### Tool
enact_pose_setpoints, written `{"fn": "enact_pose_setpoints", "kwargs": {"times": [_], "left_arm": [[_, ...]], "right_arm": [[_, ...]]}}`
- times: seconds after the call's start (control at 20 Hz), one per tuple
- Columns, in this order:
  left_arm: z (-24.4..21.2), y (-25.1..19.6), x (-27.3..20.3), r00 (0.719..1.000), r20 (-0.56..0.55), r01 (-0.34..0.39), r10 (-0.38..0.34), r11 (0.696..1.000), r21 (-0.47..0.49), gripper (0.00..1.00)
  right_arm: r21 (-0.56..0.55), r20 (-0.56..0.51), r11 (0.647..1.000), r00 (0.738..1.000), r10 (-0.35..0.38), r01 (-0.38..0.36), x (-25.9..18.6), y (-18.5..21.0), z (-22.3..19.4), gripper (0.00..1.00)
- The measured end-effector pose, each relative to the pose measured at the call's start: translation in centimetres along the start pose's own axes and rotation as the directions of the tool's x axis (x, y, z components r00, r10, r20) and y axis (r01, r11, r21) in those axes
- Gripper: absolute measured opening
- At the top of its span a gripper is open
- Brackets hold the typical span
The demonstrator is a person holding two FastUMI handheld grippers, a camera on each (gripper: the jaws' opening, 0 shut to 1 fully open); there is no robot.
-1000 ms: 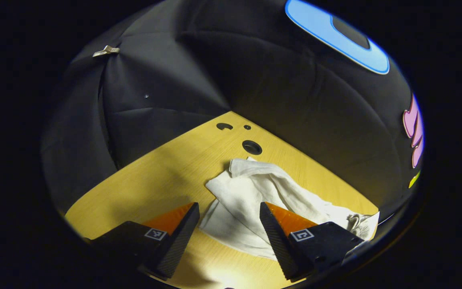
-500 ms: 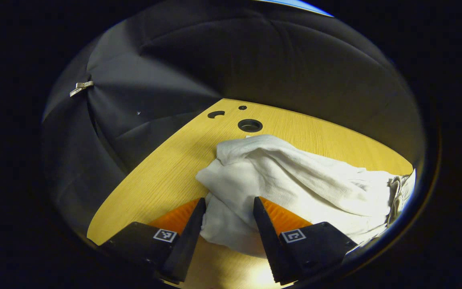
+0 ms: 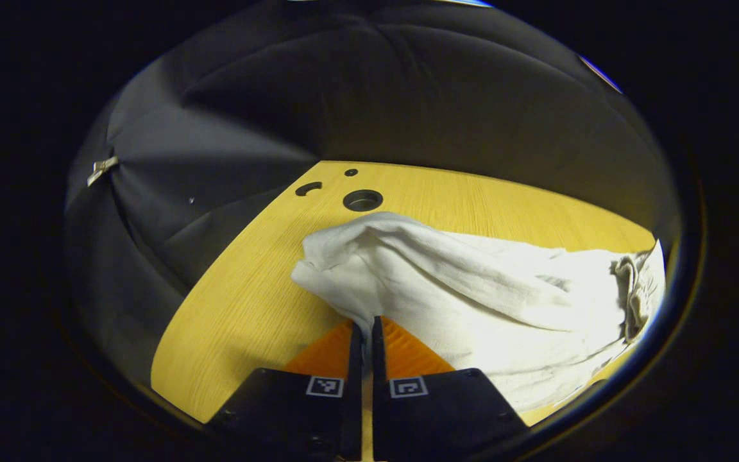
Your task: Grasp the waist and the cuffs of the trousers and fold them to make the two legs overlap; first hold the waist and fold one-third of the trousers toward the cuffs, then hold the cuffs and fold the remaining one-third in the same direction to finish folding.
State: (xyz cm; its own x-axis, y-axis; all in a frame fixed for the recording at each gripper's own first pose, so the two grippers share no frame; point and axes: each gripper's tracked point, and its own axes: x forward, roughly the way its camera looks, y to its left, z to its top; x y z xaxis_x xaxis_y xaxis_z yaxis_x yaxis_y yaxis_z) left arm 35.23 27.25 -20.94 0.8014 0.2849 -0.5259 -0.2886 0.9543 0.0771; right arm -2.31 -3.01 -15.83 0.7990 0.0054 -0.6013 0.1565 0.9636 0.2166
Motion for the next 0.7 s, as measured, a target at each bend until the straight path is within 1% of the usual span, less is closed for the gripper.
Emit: {"fn": "enact_pose_setpoints", "kwargs": {"times": [0.05,0.1,0.15,0.2,0.3,0.4,0.45,0.5,0.6,0.7], "left_arm": [[0.2,0.0,-0.1,1.0,-0.003,0.0,0.0,1.0,0.029,0.1],[0.4,-0.5,-0.3,1.0,-0.006,0.019,-0.018,0.999,0.032,0.06],[0.5,-1.3,-0.6,0.999,-0.013,0.046,-0.046,0.999,0.019,0.06],[1.0,-1.5,-1.1,0.999,-0.006,0.049,-0.048,0.999,0.016,0.05],[2.6,-2.1,-2.5,0.998,0.034,0.061,-0.062,0.998,0.017,0.06],[5.1,-2.7,-4.2,0.993,0.09,0.077,-0.079,0.997,0.024,0.06],[6.1,-3.1,-5.1,0.99,0.11,0.084,-0.086,0.996,0.026,0.02],[7.2,-3.6,-5.9,0.987,0.13,0.095,-0.098,0.995,0.024,0.05],[9.0,-4.5,-7.6,0.981,0.164,0.106,-0.108,0.994,0.021,0.05],[10.6,-6.4,-9.3,0.974,0.187,0.126,-0.125,0.992,0.007,0.05]], "right_arm": [[-0.004,0.001,1.0,1.0,-0.008,0.008,-0.8,-0.4,-0.2,0.99],[-0.01,0.008,1.0,1.0,-0.017,0.017,-1.7,-0.9,-0.4,0.98],[-0.015,0.014,0.999,1.0,-0.028,0.028,-2.2,-1.4,-0.5,0.99],[-0.017,0.012,0.999,0.999,-0.035,0.035,-2.6,-1.8,-0.7,0.99],[-0.009,0.007,0.999,0.999,-0.039,0.039,-3.2,-2.5,-0.5,0.99],[0.005,0.029,0.999,0.998,-0.054,0.053,-3.5,-3.4,0.5,0.99],[0.013,0.04,0.998,0.997,-0.059,0.059,-3.7,-3.8,0.9,0.99],[0.019,0.052,0.998,0.997,-0.062,0.061,-3.8,-4.1,1.2,0.99],[0.016,0.07,0.998,0.995,-0.067,0.066,-4.0,-4.9,1.6,0.99],[0.009,0.081,0.998,0.995,-0.065,0.064,-3.7,-5.7,2.0,0.99]]}}
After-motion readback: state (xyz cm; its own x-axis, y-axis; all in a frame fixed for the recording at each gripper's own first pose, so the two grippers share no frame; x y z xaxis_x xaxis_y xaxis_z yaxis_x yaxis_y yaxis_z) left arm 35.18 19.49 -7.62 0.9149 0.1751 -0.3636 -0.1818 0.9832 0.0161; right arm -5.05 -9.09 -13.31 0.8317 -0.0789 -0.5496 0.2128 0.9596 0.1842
